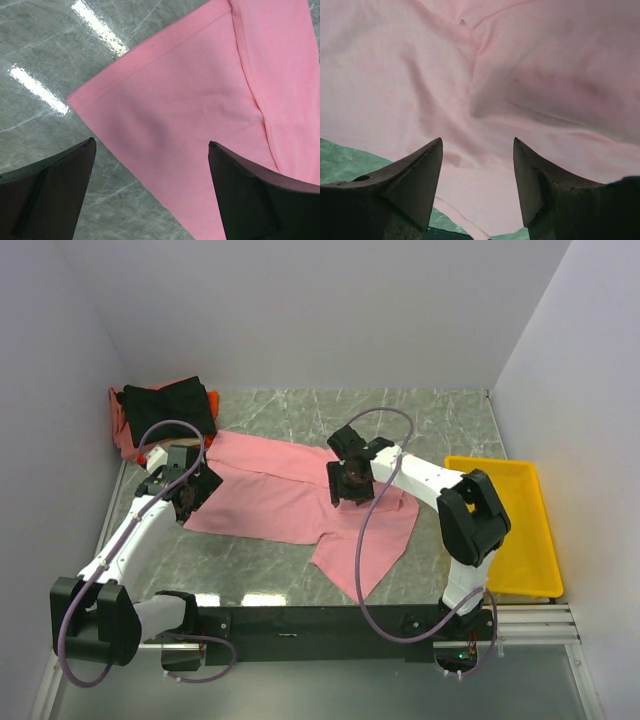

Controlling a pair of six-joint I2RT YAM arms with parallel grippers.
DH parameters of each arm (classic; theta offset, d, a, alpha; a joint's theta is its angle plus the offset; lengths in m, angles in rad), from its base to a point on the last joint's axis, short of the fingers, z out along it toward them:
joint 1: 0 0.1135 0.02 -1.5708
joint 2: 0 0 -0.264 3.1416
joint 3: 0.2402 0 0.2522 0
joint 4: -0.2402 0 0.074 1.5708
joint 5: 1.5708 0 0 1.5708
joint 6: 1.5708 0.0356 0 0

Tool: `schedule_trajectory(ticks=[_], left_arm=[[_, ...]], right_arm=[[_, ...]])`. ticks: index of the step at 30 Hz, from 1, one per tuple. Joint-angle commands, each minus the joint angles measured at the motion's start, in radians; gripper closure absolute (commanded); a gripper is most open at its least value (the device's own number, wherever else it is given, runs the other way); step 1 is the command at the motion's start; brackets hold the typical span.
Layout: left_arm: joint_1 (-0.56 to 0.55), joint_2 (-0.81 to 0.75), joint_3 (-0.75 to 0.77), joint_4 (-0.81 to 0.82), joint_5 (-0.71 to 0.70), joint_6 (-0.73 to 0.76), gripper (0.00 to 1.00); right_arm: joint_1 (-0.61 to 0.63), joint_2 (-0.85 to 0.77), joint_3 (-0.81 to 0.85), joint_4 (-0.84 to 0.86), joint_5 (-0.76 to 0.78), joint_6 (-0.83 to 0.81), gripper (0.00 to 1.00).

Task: Fold and stack the t-shirts
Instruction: Fold the tshirt

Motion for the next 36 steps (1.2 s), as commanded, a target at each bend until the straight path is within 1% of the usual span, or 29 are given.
schedule_trajectory(ticks=[1,2,4,6,7,9,10,12,13,15,16,18,21,27,28,29,30,32,33,35,36], left_arm=[[0.004,0.011,0.017,0.009,0.015,-0.009,0.01],[0.004,0.012,0.018,0.016,0.018,-0.007,0.01],[0.004,0.015,0.013,0.022,0.026,-0.004,0.01],[0.004,0.018,0.009,0.031,0.030,0.002,0.01],[0.004,0.020,0.007,0.034,0.036,0.001,0.01],[0.004,0.023,0.000,0.046,0.042,0.005,0.01],[0.004,0.024,-0.002,0.051,0.049,0.004,0.01],[0.004,0.029,-0.008,0.060,0.052,0.007,0.01],[0.004,0.030,-0.008,0.060,0.049,0.008,0.01],[0.004,0.041,0.000,0.055,0.044,0.011,0.01],[0.004,0.044,0.001,0.049,0.041,0.011,0.01],[0.004,0.049,0.012,0.042,0.033,0.016,0.01],[0.004,0.041,0.012,0.040,0.024,0.013,0.01],[0.005,0.038,0.015,0.043,0.026,0.016,0.01],[0.005,0.040,0.013,0.045,0.027,0.019,0.01],[0.004,0.044,0.018,0.043,0.027,0.018,0.01],[0.005,0.046,0.018,0.042,0.026,0.018,0.01],[0.005,0.049,0.018,0.040,0.024,0.018,0.01],[0.005,0.046,0.017,0.040,0.024,0.019,0.01],[0.005,0.043,0.017,0.040,0.023,0.019,0.01],[0.005,0.041,0.017,0.039,0.020,0.019,0.01]], right_arm=[[-0.004,-0.120,-0.011,-0.031,0.077,0.026,0.34],[-0.015,-0.140,-0.055,-0.029,0.090,0.035,0.34],[-0.076,-0.206,-0.115,-0.008,0.092,0.057,0.34],[-0.133,-0.273,-0.210,0.026,0.090,0.058,0.34],[-0.186,-0.294,-0.236,0.040,0.090,0.046,0.35],[-0.244,-0.326,-0.304,0.090,0.052,0.009,0.36],[-0.295,-0.326,-0.328,0.102,0.030,-0.005,0.38],[-0.323,-0.318,-0.350,0.163,0.007,-0.032,0.41],[-0.342,-0.309,-0.347,0.170,0.004,-0.040,0.44],[-0.347,-0.277,-0.344,0.207,0.002,-0.073,0.48],[-0.350,-0.262,-0.327,0.210,0.009,-0.077,0.53],[-0.366,-0.213,-0.306,0.196,0.042,-0.075,0.60],[-0.383,-0.180,-0.293,0.202,0.055,-0.069,0.64],[-0.388,-0.157,-0.301,0.213,0.038,-0.063,0.64],[-0.388,-0.156,-0.302,0.218,0.014,-0.063,0.66],[-0.388,-0.150,-0.301,0.219,0.006,-0.058,0.68],[-0.388,-0.148,-0.301,0.221,0.001,-0.054,0.74],[-0.386,-0.147,-0.299,0.224,-0.008,-0.049,0.81],[-0.388,-0.144,-0.298,0.219,-0.008,-0.046,0.83],[-0.386,-0.134,-0.290,0.202,-0.005,-0.040,0.83],[-0.388,-0.136,-0.289,0.201,-0.004,-0.038,0.89]])
